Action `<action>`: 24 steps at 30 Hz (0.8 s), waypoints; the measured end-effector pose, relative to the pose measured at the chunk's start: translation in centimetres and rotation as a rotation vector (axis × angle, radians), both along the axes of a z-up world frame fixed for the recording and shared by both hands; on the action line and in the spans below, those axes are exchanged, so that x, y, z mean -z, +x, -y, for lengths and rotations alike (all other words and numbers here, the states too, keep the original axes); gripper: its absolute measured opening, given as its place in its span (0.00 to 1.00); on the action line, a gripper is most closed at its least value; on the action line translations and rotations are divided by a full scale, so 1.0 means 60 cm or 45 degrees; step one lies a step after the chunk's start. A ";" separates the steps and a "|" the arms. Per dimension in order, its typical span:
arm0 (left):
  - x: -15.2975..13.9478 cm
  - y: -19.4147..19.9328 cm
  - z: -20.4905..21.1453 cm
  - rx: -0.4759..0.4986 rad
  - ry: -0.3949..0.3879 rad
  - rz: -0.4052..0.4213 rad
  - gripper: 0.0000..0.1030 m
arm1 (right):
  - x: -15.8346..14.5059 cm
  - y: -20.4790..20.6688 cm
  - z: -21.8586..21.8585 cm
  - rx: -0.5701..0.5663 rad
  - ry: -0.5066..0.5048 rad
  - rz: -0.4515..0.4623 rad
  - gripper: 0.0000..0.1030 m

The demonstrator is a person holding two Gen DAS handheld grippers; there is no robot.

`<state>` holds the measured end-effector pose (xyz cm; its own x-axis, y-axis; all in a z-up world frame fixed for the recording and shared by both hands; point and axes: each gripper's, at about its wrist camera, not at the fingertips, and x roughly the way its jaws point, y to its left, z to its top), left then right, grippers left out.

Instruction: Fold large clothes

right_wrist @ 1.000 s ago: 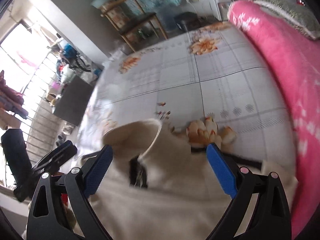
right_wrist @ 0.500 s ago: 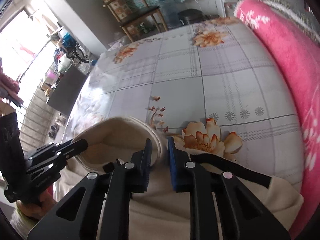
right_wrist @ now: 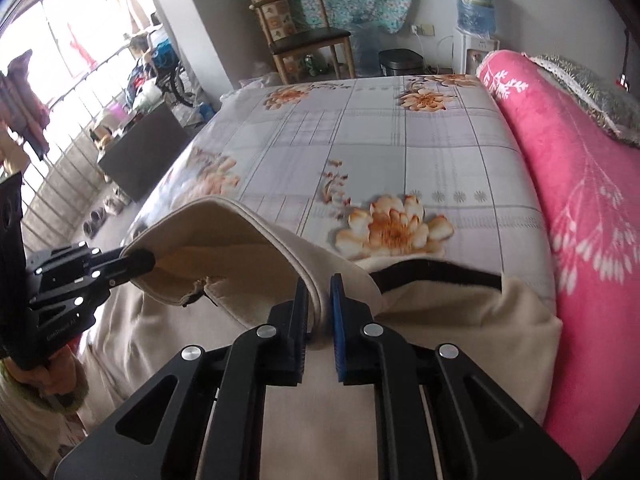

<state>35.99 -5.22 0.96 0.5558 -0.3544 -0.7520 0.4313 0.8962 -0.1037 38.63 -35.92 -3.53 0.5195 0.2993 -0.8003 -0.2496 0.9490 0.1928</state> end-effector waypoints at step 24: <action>0.065 0.025 -0.035 -0.057 -0.220 -0.241 0.26 | -0.047 -0.110 -0.017 -0.192 0.094 0.099 0.35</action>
<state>37.51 -3.11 -2.93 0.4288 -0.4649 -0.7746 0.3499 0.8760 -0.3320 32.03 -34.91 -0.71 0.5238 0.4351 -0.7324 -0.4049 0.8835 0.2354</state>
